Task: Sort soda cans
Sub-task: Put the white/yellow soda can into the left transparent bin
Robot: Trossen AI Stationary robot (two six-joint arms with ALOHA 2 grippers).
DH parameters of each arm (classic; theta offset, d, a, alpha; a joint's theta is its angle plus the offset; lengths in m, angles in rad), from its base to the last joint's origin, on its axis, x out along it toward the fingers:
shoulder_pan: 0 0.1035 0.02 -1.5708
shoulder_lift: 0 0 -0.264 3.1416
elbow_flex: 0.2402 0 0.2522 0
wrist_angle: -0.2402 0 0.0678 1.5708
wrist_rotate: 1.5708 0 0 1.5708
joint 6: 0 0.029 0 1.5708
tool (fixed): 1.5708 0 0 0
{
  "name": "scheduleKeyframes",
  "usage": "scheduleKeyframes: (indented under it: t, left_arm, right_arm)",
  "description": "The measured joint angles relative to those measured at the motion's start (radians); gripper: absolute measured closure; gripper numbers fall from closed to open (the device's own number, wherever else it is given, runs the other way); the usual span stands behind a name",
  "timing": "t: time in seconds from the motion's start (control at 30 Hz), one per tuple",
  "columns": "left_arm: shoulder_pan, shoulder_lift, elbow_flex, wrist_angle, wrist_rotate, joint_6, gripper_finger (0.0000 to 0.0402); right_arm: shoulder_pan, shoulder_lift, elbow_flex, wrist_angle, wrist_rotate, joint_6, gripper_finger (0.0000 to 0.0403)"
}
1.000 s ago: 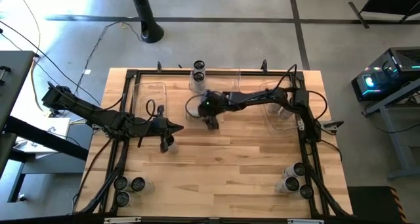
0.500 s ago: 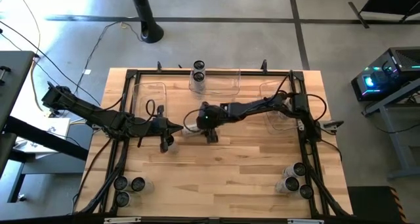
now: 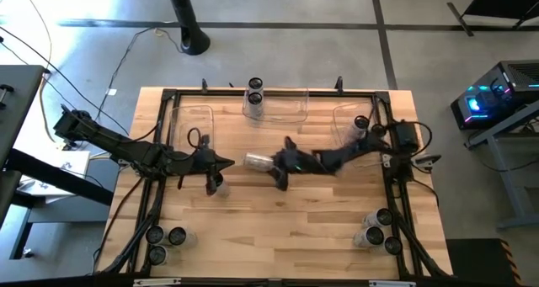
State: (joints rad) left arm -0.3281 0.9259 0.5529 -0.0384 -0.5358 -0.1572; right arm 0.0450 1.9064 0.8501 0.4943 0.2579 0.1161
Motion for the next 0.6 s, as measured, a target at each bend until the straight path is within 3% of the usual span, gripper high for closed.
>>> scheduleKeyframes:
  t: [0.13,0.23,0.43,0.6]
  left_arm:
    - [0.009,0.014,0.0,0.167,0.007,0.13,0.0389]
    - [0.03,0.027,0.0,0.301,0.032,0.191,0.036]
    - [0.129,0.062,0.0,0.455,0.22,0.19,0.0253]
    - [0.192,0.15,0.0,0.65,0.358,0.18,0.0158]
  right_arm:
    - [0.071,-0.047,-0.133,0.387,0.256,-0.024,0.0174]
    - [0.116,-0.042,-0.189,0.633,0.356,-0.093,0.0174]
    - [0.202,-0.036,-0.172,0.897,0.372,-0.341,0.0174]
    - [0.213,-0.033,-0.093,0.908,0.38,-0.491,0.0174]
